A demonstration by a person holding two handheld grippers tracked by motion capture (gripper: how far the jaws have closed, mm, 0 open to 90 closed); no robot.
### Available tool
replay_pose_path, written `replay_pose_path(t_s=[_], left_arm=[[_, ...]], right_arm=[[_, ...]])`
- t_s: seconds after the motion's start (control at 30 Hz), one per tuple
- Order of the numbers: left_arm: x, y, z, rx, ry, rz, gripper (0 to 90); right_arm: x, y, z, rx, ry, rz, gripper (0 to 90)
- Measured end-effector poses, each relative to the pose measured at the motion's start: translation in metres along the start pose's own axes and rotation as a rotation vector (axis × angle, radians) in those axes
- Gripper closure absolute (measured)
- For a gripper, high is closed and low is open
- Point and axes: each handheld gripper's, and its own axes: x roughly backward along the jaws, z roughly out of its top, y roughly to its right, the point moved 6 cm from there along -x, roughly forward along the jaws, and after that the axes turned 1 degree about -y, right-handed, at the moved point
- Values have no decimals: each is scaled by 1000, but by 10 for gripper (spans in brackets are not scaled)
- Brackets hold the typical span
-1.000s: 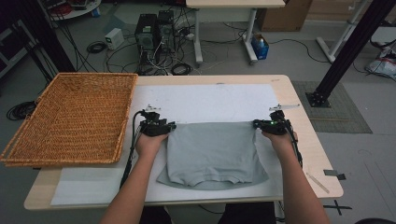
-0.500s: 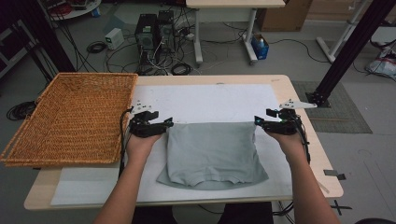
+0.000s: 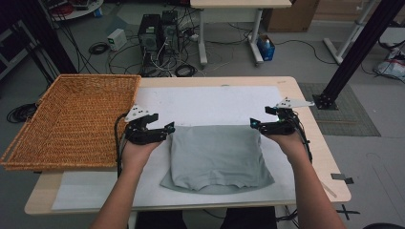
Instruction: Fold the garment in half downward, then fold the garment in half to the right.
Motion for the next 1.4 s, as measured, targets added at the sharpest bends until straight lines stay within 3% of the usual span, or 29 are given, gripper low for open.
replay_pose_path(t_s=[0.27, 0.47, 0.67, 0.83, 1.0, 1.1, 1.17, 1.23, 1.4], left_arm=[[3, 10, -6, 10, -24, 5, 248], [11, 20, -27, 42, -58, 11, 247], [20, 31, -55, 69, -96, 12, 247], [22, 46, -80, 100, -140, 6, 247], [20, 59, -108, 149, -212, 1, 247], [17, 64, -125, 186, -272, 22, 247], [19, 66, -128, 176, -248, 42, 255], [22, 69, -129, 173, -262, 57, 301], [28, 80, -132, 148, -293, 57, 526]], right_arm=[[-6, -6, 6, 28, -8, 33, 129], [-30, -32, 26, 92, -36, 95, 129], [-67, -72, 43, 171, -70, 183, 129], [-101, -102, 43, 212, -126, 243, 129], [-139, -124, 35, 227, -198, 289, 129], [-162, -137, 31, 220, -233, 304, 131], [-176, -147, 28, 217, -257, 326, 137], [-190, -158, 26, 235, -282, 351, 169], [-222, -177, 16, 265, -370, 363, 334]])
